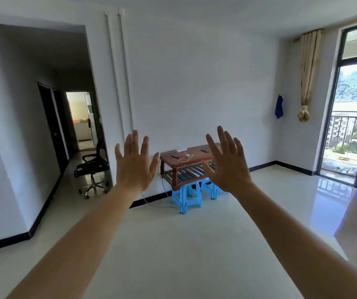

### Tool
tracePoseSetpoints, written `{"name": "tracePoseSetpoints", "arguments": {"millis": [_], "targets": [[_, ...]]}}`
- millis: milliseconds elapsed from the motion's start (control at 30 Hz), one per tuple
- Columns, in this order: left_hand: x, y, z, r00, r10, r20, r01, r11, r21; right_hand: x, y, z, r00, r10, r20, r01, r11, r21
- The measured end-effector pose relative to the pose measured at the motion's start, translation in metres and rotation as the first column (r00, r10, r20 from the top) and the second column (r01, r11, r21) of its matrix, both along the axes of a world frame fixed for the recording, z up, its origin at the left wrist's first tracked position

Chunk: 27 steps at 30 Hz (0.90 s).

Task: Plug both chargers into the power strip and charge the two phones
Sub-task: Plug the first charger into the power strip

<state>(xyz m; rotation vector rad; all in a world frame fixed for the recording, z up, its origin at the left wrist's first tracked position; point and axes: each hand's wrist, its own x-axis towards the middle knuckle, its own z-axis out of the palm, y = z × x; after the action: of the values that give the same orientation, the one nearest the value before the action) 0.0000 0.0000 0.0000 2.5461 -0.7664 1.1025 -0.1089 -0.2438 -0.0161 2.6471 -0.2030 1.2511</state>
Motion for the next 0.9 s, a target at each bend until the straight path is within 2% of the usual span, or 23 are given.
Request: {"name": "tracePoseSetpoints", "arguments": {"millis": [100, 233, 367, 500, 633, 900], "targets": [[0.051, -0.014, -0.030, 0.998, 0.042, -0.036, -0.039, 0.996, 0.079, 0.051, -0.019, -0.033, 0.999, -0.021, -0.045, 0.022, 1.000, 0.018], [0.142, -0.036, -0.072, 0.999, 0.019, -0.046, -0.014, 0.994, 0.104, 0.140, -0.048, -0.078, 0.991, -0.031, -0.127, 0.035, 0.999, 0.025], [0.245, -0.066, -0.076, 0.996, -0.016, -0.084, 0.026, 0.992, 0.121, 0.244, -0.078, -0.080, 0.973, -0.076, -0.220, 0.081, 0.997, 0.015], [0.347, -0.108, -0.055, 0.996, -0.045, -0.079, 0.053, 0.993, 0.103, 0.336, -0.114, -0.057, 0.979, -0.078, -0.190, 0.086, 0.995, 0.040], [0.430, -0.166, -0.051, 0.987, -0.076, -0.140, 0.088, 0.993, 0.075, 0.408, -0.160, -0.056, 0.982, -0.092, -0.167, 0.110, 0.989, 0.100], [0.593, -0.305, -0.131, 0.972, -0.047, -0.230, 0.107, 0.961, 0.257, 0.554, -0.296, -0.136, 0.957, -0.136, -0.255, 0.180, 0.971, 0.158]]}}
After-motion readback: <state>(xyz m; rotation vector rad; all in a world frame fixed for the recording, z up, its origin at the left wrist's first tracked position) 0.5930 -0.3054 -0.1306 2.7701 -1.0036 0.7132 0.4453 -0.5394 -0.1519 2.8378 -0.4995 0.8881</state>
